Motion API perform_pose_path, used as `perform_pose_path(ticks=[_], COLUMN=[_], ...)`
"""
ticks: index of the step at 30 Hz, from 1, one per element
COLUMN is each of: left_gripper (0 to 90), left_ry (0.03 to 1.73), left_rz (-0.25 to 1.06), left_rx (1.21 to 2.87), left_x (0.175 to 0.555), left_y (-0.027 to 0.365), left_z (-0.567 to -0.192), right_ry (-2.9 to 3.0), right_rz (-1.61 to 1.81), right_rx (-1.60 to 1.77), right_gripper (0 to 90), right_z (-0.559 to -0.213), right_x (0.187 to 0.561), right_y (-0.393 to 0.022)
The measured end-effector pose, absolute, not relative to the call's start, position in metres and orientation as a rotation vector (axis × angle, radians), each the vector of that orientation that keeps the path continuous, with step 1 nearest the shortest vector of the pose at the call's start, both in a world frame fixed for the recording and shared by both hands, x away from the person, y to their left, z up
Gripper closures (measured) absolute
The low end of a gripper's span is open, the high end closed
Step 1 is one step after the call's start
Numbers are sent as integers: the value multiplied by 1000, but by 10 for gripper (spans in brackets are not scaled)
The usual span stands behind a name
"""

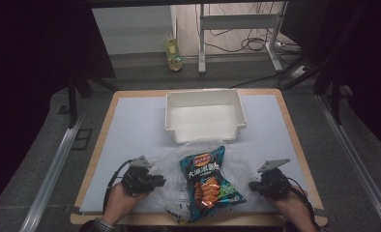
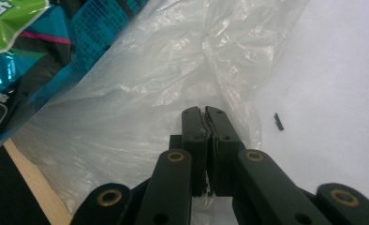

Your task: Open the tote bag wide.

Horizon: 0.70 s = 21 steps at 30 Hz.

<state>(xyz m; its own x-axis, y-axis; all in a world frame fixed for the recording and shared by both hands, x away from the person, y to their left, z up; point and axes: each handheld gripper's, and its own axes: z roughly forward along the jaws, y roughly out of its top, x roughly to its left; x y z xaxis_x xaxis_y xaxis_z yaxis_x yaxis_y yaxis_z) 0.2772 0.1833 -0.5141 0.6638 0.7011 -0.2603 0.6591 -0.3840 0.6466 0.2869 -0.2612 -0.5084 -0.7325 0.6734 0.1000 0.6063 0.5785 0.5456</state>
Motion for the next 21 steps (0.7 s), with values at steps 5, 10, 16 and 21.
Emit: perform_pose_path(ticks=[5,10,16,21], left_gripper=[772,813,859,828], left_ry=[1137,1157,1172,1150], left_rz=[126,239,244,250], left_rx=[2080,2160,2137,2124], left_x=[297,302,304,300], left_y=[203,204,211,209], left_z=[-523,-534,-537,-536], right_ry=[2677,2660,2629,2629], right_rz=[871,890,906,898], right_rx=[1109,1141,1169,1147], right_gripper=[874,887,890,871], right_z=[-509,-509,-510,-509], right_x=[292,298,302,299], right_y=[-264,-270,-278,-276])
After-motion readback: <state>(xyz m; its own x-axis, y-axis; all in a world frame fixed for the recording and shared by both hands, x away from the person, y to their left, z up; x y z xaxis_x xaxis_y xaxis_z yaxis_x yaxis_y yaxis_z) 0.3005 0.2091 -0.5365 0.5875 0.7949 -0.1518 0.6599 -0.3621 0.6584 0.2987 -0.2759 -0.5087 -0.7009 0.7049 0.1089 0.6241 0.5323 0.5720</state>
